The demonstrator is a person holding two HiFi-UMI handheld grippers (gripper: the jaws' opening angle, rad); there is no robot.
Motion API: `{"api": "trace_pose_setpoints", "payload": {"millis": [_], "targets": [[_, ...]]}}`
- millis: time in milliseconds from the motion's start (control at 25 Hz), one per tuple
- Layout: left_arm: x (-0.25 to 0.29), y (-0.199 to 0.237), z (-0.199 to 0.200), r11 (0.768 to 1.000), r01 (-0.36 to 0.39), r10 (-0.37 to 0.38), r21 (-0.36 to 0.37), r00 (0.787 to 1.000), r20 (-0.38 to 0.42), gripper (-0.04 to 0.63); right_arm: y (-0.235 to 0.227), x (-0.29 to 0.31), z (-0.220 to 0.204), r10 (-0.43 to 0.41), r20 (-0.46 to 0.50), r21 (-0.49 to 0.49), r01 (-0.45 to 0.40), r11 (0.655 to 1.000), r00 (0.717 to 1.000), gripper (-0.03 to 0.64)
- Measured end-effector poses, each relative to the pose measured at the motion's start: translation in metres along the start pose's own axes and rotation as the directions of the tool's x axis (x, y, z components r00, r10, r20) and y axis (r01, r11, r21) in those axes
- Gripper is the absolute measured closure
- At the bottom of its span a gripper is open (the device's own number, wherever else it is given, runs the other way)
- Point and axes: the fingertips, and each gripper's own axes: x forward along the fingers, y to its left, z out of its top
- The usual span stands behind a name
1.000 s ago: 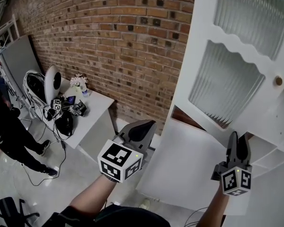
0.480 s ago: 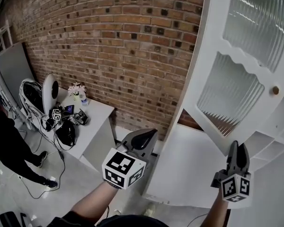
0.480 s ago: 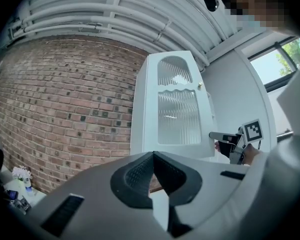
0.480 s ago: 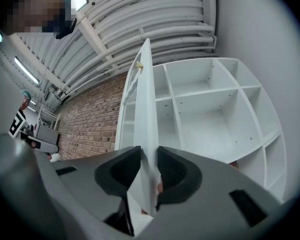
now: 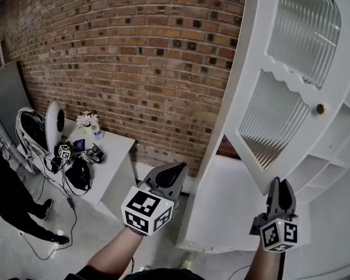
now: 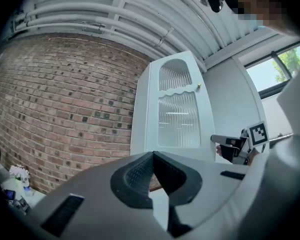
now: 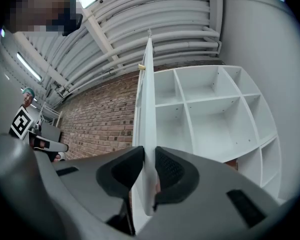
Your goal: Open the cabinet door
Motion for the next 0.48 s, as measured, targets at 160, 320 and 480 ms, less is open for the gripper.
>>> {"api": "trace_pose_setpoints", "payload": {"millis": [160, 320, 480], "targets": [[-0.006, -0.001, 0.002, 1.0, 0.018, -0.018, -0.004, 1.0, 0.003, 0.592, 0.027, -0.007, 0.002, 0.031, -0.007, -0.007, -0.031, 0.999, 0.999, 0.555], [-0.015, 0.001, 0.005, 1.0, 0.026, -0.026, -0.003, 1.0, 0.01, 0.592, 0.061, -0.009, 0.003, 0.083, -0.012, -0.017, -0.083, 0.996, 0.997, 0.56], [-0.025, 0.003, 0.007, 1.0, 0.028, -0.028, 0.004, 1.0, 0.013, 0.592, 0.091, -0.009, 0.003, 0.132, -0.014, -0.021, -0.132, 0.991, 0.991, 0.558]]}}
